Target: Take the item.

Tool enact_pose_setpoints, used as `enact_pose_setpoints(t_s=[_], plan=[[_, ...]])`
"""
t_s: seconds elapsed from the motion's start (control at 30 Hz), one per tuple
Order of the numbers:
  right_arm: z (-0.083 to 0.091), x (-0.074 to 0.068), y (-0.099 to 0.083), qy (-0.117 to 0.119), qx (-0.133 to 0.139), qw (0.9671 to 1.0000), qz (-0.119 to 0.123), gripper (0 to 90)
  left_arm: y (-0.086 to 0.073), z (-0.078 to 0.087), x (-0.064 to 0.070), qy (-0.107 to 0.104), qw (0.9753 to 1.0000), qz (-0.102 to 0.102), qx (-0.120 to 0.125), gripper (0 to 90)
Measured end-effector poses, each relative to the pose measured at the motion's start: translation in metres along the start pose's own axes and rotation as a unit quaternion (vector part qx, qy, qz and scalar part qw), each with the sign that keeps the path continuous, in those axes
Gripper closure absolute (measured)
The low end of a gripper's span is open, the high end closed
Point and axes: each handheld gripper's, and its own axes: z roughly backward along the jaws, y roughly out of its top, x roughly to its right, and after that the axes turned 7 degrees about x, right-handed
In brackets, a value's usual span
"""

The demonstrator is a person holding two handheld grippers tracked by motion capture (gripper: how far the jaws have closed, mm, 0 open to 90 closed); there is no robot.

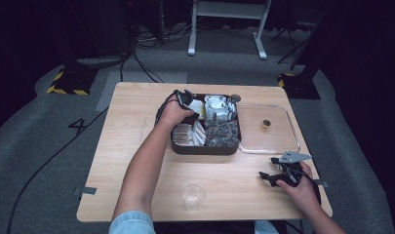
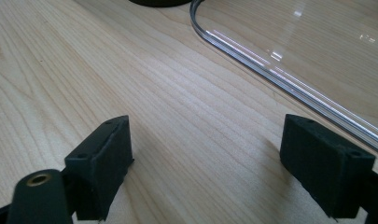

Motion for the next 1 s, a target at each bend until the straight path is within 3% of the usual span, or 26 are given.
enact_pose_setpoints(t_s=[0.13, 0.37, 0.47, 0.7, 1.0], plan=[[0.000, 0.000, 0.000, 0.000, 0.000, 1.0000, 0.000, 17.1, -0.002, -0.003, -0.003, 0.001, 0.9999, 0.003, -0.011, 66.8], [0.000, 0.000, 0.000, 0.000, 0.000, 1.0000, 0.000, 17.1, 0.000, -0.004, -0.001, -0.003, 0.9994, -0.009, -0.033, 84.3], [0.000, 0.000, 0.000, 0.000, 0.000, 1.0000, 0.000, 17.1, 0.002, -0.002, 0.001, -0.006, 0.9997, -0.009, -0.024, 88.8], [0.000, 0.000, 0.000, 0.000, 0.000, 1.0000, 0.000, 17.1, 0.007, 0.007, 0.006, 0.005, 0.9997, -0.023, -0.009, 89.8], [0.000, 0.000, 0.000, 0.000, 0.000, 1.0000, 0.000, 17.1, 0.012, 0.018, 0.013, 0.003, 0.9991, -0.041, 0.007, 89.8]])
